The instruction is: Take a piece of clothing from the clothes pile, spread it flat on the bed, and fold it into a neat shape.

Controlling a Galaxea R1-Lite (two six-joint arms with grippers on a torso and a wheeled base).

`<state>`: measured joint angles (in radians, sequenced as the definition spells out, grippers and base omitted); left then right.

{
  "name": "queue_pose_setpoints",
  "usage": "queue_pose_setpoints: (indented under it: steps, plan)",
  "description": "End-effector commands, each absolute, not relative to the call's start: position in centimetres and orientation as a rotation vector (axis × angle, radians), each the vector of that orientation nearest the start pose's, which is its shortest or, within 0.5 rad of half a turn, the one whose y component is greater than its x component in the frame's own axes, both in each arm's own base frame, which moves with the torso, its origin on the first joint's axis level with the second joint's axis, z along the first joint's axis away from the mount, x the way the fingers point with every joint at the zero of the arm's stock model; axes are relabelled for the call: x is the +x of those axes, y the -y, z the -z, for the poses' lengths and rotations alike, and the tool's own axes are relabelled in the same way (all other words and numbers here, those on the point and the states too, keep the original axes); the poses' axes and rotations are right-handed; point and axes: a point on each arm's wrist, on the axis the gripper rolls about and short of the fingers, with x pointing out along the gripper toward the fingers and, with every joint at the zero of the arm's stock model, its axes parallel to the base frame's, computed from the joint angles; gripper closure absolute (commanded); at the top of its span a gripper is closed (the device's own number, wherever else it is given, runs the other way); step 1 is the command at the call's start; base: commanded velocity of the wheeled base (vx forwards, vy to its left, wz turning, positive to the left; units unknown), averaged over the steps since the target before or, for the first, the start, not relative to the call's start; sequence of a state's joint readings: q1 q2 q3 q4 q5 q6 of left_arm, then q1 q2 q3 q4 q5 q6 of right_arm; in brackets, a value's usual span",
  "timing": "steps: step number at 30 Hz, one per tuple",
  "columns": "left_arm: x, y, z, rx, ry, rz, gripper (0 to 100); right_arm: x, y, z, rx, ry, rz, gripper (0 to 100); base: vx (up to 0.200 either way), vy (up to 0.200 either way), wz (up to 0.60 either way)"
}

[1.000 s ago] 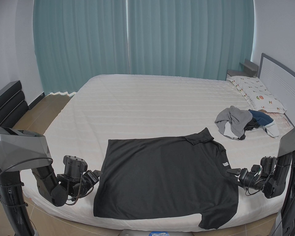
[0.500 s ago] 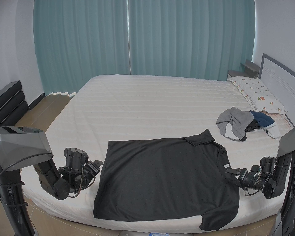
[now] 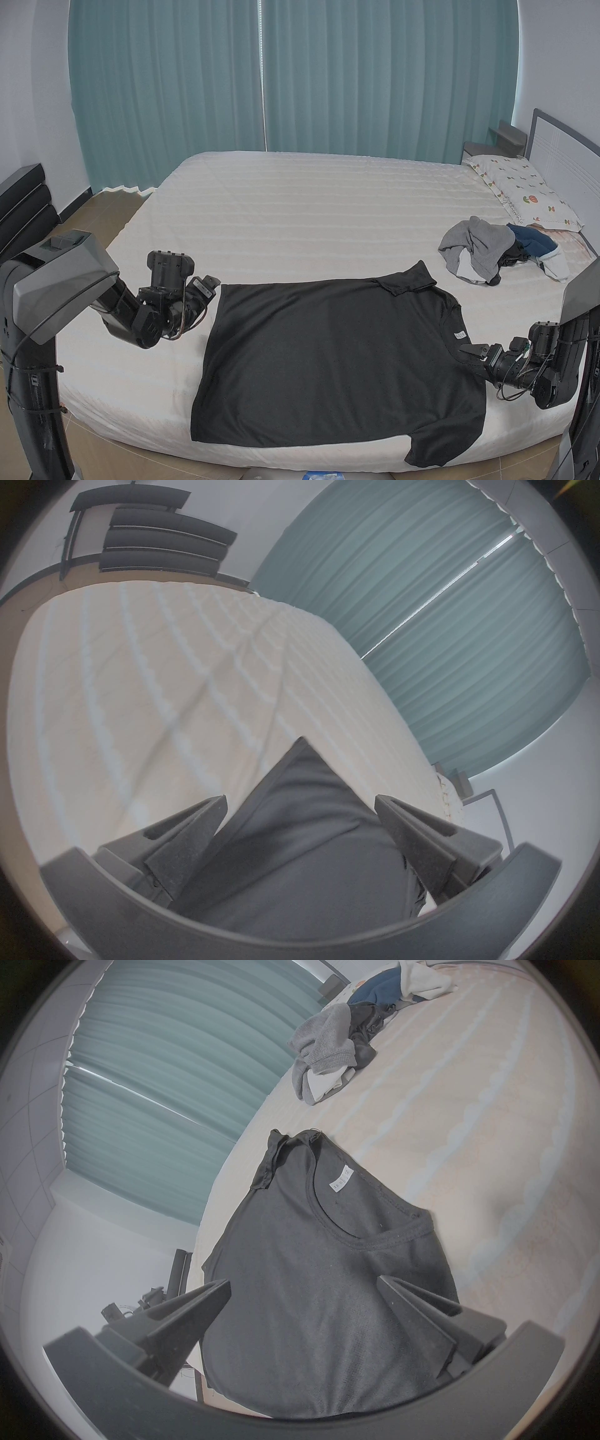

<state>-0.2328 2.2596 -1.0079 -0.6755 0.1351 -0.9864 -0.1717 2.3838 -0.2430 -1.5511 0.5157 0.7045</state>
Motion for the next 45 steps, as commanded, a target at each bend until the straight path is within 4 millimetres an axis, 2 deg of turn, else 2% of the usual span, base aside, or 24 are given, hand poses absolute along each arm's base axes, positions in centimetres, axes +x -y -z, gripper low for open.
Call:
queue_pose_setpoints:
  steps: [1, 4, 5, 6, 11, 15, 18, 21, 39, 40, 45]
  plan:
    - [45.3, 8.5, 0.4, -0.82, -0.568, -0.161, 0, 26.6, 3.4, 4.1, 0.878, -0.671, -0.122, 0, 0.0, 0.0, 0.0]
    - [47.6, 8.9, 1.5, -0.802, -0.533, -0.133, 0, 26.6, 3.4, 4.1, 0.879, -0.672, -0.122, 0, 0.0, 0.0, 0.0]
    - [47.7, 8.9, 1.5, -0.803, -0.53, -0.131, 0, 26.6, 3.4, 4.1, 0.879, -0.672, -0.122, 0, 0.0, 0.0, 0.0]
    - [48.8, 9.1, 1.7, -0.805, -0.509, -0.118, 0, 26.6, 3.4, 4.1, 0.879, -0.672, -0.122, 0, 0.0, 0.0, 0.0]
    - [50.9, 9.6, 1.8, -0.808, -0.511, -0.117, 0, 26.6, 3.4, 4.2, 0.879, -0.674, -0.122, 0, 0.0, 0.0, 0.0]
    - [51.2, 9.7, 3.0, -0.805, -0.52, -0.12, 0, 26.6, 3.4, 4.2, 0.879, -0.674, -0.122, 0, 0.0, 0.0, 0.0]
    - [51.6, 9.8, 2.8, -0.808, -0.511, -0.113, 0, 26.6, 3.3, 4.2, 0.878, -0.675, -0.124, 0, 0.0, 0.0, 0.0]
    - [52.8, 10.3, 4.2, -0.804, -0.479, -0.11, 0, 26.6, 3.3, 4.2, 0.878, -0.675, -0.124, 0, 0.0, 0.0, 0.0]
    - [53.7, 10.4, 4.7, -0.802, -0.492, -0.128, 0, 26.6, 3.2, 4.2, 0.877, -0.677, -0.127, 0, 0.0, 0.0, 0.0]
    - [53.8, 10.4, 4.8, -0.803, -0.491, -0.127, 100, 26.6, 3.2, 4.2, 0.877, -0.677, -0.127, 0, 0.0, 0.0, 0.0]
    - [53.9, 10.2, 5.1, -0.799, -0.51, -0.14, 100, 26.6, 3.2, 4.2, 0.877, -0.677, -0.127, 0, 0.0, 0.0, 0.0]
